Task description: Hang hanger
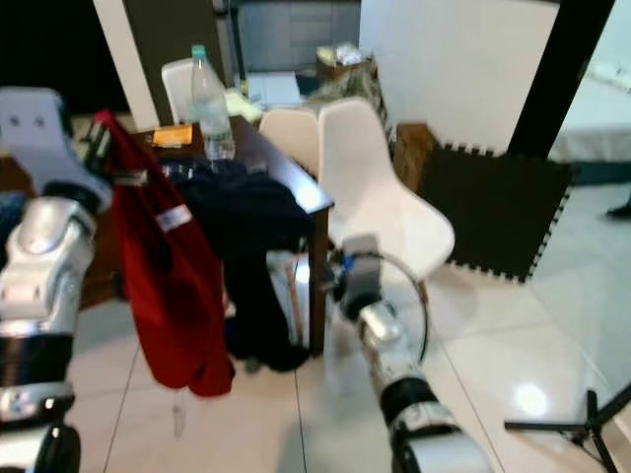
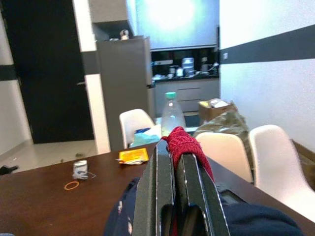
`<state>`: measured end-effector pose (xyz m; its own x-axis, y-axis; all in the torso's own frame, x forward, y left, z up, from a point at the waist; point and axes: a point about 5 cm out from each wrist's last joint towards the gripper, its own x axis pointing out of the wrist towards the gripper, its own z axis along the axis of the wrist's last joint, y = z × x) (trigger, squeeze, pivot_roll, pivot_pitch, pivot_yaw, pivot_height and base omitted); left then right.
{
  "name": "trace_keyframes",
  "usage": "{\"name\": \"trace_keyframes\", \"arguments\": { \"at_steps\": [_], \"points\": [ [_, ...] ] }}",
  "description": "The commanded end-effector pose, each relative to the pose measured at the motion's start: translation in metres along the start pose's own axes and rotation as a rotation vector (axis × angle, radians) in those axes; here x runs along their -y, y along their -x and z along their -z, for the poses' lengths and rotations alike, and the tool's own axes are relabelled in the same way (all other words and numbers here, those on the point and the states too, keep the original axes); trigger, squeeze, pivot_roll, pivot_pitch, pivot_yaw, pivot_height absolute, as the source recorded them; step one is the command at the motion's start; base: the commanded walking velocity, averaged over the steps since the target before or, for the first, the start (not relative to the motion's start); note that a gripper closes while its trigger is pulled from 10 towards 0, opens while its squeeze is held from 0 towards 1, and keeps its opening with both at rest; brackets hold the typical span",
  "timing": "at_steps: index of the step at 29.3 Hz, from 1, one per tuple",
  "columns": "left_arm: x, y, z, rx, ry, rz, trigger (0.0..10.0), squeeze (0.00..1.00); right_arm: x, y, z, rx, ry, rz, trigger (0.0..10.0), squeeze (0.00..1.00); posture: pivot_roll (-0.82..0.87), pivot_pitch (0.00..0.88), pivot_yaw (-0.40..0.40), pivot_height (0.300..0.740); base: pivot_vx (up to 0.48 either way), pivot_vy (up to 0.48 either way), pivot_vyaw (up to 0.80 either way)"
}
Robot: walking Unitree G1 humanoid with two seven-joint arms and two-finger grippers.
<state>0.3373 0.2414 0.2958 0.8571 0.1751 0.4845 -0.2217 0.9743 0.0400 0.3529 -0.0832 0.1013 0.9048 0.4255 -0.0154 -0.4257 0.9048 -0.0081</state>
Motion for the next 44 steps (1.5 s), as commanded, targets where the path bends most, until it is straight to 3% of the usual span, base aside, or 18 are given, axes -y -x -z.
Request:
{"name": "trace_keyframes", "arguments": {
  "at_steps": [1, 7, 10, 12, 19, 26, 28, 37, 44],
  "points": [
    [0.0, -0.003, -0.014, 0.048, -0.014, -0.001, 10.0, 0.0, 0.004, 0.002, 0.001, -0.004, 0.013, 0.006, 10.0, 0.0, 0.15, 0.0, 0.016, 0.74, 0.368, 0.0, 0.8],
    [-0.012, -0.015, -0.043, 0.128, -0.067, -0.021, 10.0, 0.0, 0.003, 0.001, -0.001, 0.015, -0.024, 0.017, 10.0, 0.0, 0.16, 0.0, 0.012, 0.74, 0.369, 0.0, 0.13],
    [-0.018, -0.017, -0.048, 0.137, -0.084, -0.036, 10.0, 0.0, 0.004, 0.001, -0.001, 0.014, -0.025, 0.018, 10.0, 0.0, 0.16, 0.0, 0.011, 0.74, 0.372, 0.0, 0.0],
    [-0.033, -0.022, -0.06, 0.165, -0.124, -0.068, 10.0, 0.0, 0.004, 0.002, -0.001, 0.013, -0.024, 0.015, 10.0, 0.0, 0.16, 0.0, 0.006, 0.74, 0.373, 0.0, 0.0],
    [-0.057, -0.031, -0.094, 0.245, -0.19, -0.132, 10.0, 0.0, 0.005, 0.002, -0.001, 0.01, -0.026, 0.015, 10.0, 0.0, 0.17, 0.0, -0.003, 0.74, 0.372, 0.0, 0.0],
    [-0.07, -0.038, -0.104, 0.24, -0.249, -0.137, 10.0, 0.0, 0.002, 0.0, -0.001, 0.009, -0.033, 0.007, 10.0, 0.0, 0.19, 0.0, -0.007, 0.74, 0.373, 0.0, 0.0],
    [-0.07, -0.038, -0.104, 0.24, -0.249, -0.137, 10.0, 0.0, 0.002, 0.0, -0.001, 0.009, -0.033, 0.007, 10.0, 0.0, 0.19, 0.0, -0.007, 0.74, 0.382, 0.0, 0.0],
    [-0.033, -0.044, -0.076, 0.119, -0.268, 0.042, 10.0, 0.0, 0.003, 0.003, 0.002, 0.006, -0.04, 0.018, 10.0, 0.0, 0.18, 0.0, 0.004, 0.74, 0.378, 0.0, 0.0],
    [-0.023, -0.048, -0.072, 0.111, -0.256, 0.086, 10.0, 0.0, 0.006, 0.005, 0.003, 0.004, -0.041, 0.032, 10.0, 0.0, 0.18, 0.0, 0.006, 0.74, 0.377, 0.0, 0.0]
  ]
}}
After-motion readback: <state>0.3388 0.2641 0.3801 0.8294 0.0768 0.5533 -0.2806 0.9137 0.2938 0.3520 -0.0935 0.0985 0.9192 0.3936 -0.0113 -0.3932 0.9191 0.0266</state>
